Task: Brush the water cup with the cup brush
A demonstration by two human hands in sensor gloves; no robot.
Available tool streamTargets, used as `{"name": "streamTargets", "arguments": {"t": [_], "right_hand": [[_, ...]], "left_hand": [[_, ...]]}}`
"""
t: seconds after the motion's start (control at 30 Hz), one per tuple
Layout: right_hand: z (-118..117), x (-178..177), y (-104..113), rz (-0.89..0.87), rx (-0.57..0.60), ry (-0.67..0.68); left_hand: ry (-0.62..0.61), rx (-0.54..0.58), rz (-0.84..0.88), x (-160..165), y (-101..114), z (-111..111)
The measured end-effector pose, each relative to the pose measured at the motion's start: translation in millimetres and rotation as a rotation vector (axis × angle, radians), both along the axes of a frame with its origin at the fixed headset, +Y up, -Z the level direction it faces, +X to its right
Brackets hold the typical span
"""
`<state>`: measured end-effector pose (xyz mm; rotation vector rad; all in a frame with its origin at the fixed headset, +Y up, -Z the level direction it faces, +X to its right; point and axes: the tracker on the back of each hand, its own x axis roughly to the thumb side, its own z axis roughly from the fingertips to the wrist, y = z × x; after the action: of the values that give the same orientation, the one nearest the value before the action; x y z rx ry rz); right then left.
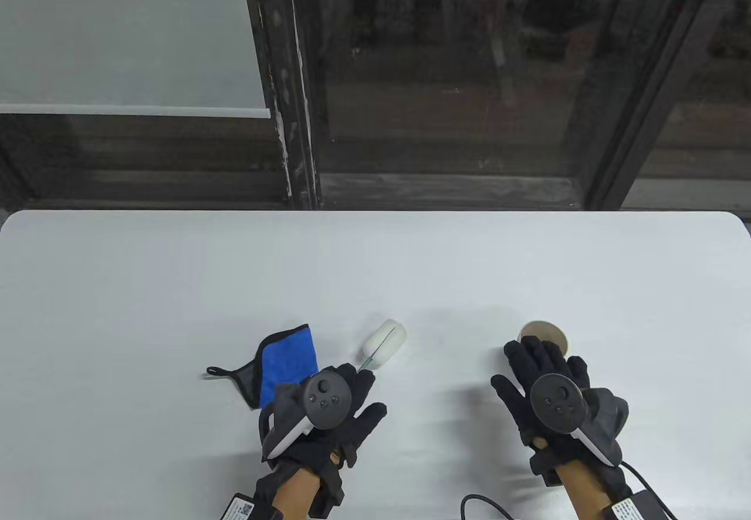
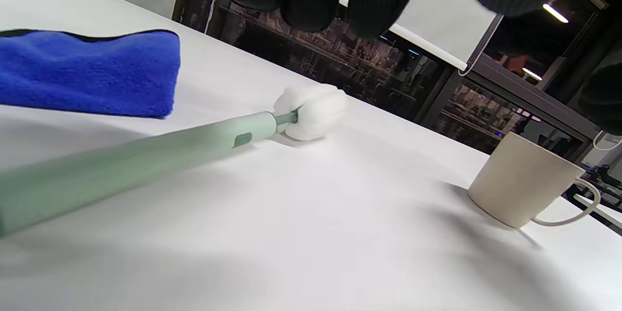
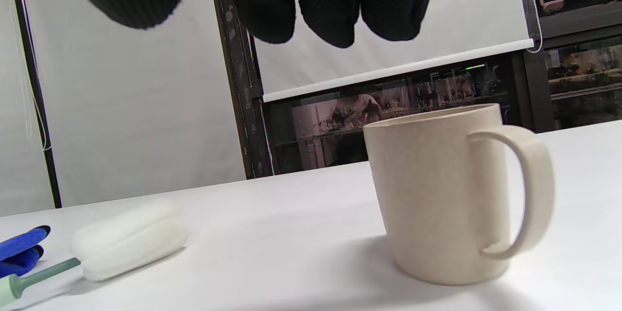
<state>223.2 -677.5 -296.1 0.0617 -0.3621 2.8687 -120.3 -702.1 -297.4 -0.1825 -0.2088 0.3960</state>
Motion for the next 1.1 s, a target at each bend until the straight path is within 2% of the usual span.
{"name": "streamTargets", "arguments": {"t": [0.53,0.67,0.8,1.0,1.1], "right_hand": [[1,5,4,-0.048,0.026,0.003],[1,9,6,-0.077,0.029,-0.001],[2,10,6,-0.091,0.028,-0.002],[2,9,4,-0.102,0.001,0.006],[2,8,4,-0.102,-0.005,0.013]], "left_hand": [[0.012,0.000,0.027,-3,1,0],[0.064,0.003,0.014,-7,-1,-2],[0.136,-0.038,-0.048,-10,-12,-7],[0.316,-0.159,-0.268,-23,-38,-20],[0.356,-0.217,-0.295,-29,-50,-23]]}}
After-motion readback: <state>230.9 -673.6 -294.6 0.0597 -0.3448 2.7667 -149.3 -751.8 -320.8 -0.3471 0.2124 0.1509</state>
